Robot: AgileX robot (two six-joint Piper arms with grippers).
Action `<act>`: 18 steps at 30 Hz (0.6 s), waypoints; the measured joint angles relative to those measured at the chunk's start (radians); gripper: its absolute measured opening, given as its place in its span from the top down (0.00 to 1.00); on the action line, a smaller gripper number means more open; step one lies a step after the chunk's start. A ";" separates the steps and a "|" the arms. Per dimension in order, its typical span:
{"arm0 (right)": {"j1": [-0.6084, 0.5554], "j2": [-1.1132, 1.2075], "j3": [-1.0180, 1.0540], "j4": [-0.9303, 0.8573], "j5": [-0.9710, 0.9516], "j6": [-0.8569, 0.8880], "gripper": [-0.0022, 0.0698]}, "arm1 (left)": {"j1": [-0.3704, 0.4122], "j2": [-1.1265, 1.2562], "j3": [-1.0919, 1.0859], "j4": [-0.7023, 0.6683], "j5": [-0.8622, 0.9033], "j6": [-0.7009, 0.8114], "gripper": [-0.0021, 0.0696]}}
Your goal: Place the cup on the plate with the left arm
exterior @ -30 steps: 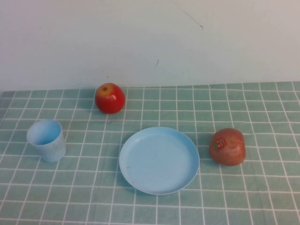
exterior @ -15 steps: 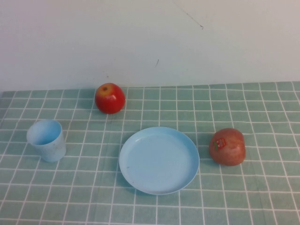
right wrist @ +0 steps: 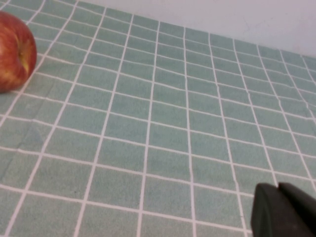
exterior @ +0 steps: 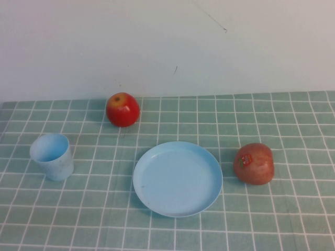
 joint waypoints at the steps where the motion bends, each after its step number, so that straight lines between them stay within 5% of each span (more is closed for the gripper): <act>1: 0.000 0.000 0.000 0.000 0.000 0.000 0.97 | 0.000 0.000 0.000 0.000 -0.016 0.000 0.97; 7: 0.000 0.000 0.000 0.000 0.000 0.000 0.97 | 0.000 0.000 0.002 0.000 -0.149 -0.017 0.97; 12: 0.000 0.000 0.000 0.000 0.000 0.000 0.97 | 0.000 -0.001 -0.003 0.011 -0.461 -0.105 0.97; 18: 0.000 0.000 0.000 0.000 0.000 0.000 0.97 | 0.000 -0.002 -0.240 0.220 -0.336 -0.153 0.97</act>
